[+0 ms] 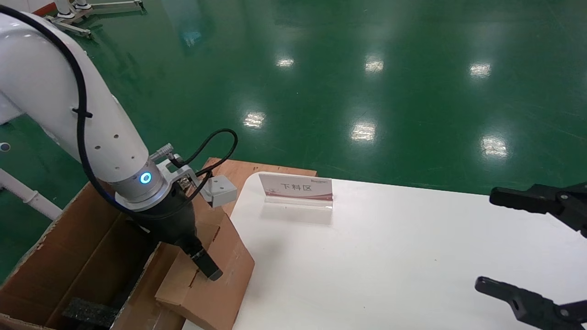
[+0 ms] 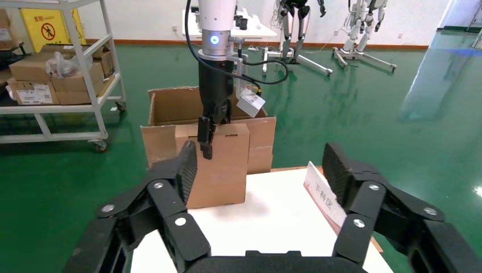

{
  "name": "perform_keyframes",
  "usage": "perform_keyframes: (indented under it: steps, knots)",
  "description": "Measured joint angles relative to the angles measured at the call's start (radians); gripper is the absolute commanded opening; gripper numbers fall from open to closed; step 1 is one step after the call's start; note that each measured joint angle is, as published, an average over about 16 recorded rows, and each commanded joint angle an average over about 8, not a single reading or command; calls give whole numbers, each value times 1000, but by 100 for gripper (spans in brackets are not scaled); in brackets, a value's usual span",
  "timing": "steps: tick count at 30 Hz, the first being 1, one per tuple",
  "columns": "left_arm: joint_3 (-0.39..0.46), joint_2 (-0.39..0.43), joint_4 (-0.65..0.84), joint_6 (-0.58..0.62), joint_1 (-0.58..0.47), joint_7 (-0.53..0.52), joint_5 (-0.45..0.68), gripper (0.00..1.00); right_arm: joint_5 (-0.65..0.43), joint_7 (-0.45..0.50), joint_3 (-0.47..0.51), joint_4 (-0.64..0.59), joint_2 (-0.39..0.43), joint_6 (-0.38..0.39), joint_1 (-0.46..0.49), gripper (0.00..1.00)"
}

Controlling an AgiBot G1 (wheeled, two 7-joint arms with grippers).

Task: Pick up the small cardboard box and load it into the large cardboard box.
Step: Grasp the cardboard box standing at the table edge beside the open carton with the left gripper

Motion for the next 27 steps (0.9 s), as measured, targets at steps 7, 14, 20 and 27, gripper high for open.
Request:
perform_keyframes:
  steps: [7, 14, 20, 27]
  knots:
    - [-1, -1, -2, 3, -3, 0, -1, 0, 0, 0, 0, 0, 0, 0, 0, 0]
    - [-1, -1, -2, 5, -4, 1, -2, 0, 0, 0, 0, 0, 0, 0, 0, 0]
    - [-8, -5, -4, -1, -11, 0, -6, 0, 0, 0, 0, 0, 0, 0, 0, 0]
    - [-43, -31, -9, -12, -71, -6, -18, 0, 0, 0, 0, 0, 0, 0, 0, 0]
